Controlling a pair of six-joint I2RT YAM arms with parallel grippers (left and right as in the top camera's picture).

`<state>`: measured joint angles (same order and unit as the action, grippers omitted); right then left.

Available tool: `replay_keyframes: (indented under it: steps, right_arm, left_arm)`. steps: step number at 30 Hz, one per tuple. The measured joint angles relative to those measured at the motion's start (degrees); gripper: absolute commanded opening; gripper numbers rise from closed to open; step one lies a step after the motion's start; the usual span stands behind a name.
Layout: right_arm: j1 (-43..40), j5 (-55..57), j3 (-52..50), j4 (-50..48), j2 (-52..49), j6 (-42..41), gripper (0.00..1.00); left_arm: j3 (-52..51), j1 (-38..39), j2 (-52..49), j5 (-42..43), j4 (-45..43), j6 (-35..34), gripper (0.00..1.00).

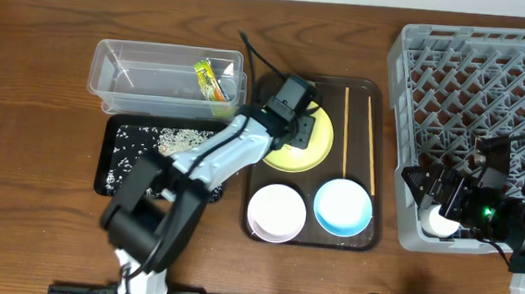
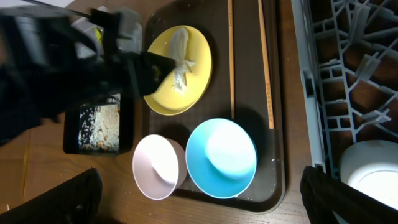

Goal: Sort waste into correct bins and load items into the dishwasher rack
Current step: 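Drop the snack wrapper into the clear plastic bin, then grasp the white tissue on the yellow plate with the left gripper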

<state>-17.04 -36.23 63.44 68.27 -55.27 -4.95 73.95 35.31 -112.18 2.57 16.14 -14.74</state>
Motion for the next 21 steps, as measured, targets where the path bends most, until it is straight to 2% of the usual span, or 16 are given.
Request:
replay_keyframes:
  steps: [2, 3, 4, 5, 6, 7, 14, 21]
  right_arm:
    - [0.0, 0.0, 0.0, 0.0, 0.0, 0.0, 0.99]
    - [0.0, 0.0, 0.0, 0.0, 0.0, 0.0, 0.99]
    - [0.0, 0.0, 0.0, 0.0, 0.0, 0.0, 0.99]
    - [0.0, 0.0, 0.0, 0.0, 0.0, 0.0, 0.99]
    - [0.0, 0.0, 0.0, 0.1, 0.0, 0.0, 0.99]
    - [0.0, 0.0, 0.0, 0.1, 0.0, 0.0, 0.99]
    - [0.0, 0.0, 0.0, 0.2, 0.0, 0.0, 0.99]
    - [0.0, 0.1, 0.0, 0.2, 0.0, 0.0, 0.99]
  left_arm:
    - [0.0, 0.0, -2.4, -0.2, -1.4, 0.1, 0.56]
    - [0.0, 0.0, -3.0, -0.3, -1.9, 0.1, 0.52]
    - [0.0, 0.0, -4.0, -0.4, -2.4, 0.2, 0.41]
    - [0.0, 0.0, -4.5, -0.5, -2.7, -0.1, 0.22]
    - [0.0, 0.0, -4.9, -0.9, -3.0, 0.0, 0.10]
    - [0.0, 0.0, -4.9, -1.0, -3.2, 0.3, 0.06]
    - [-0.1, -0.4, -1.4, -1.1, 0.5, 0.6, 0.06]
    - [0.1, -6.0, 17.2, -2.3, 3.1, 0.2, 0.06]
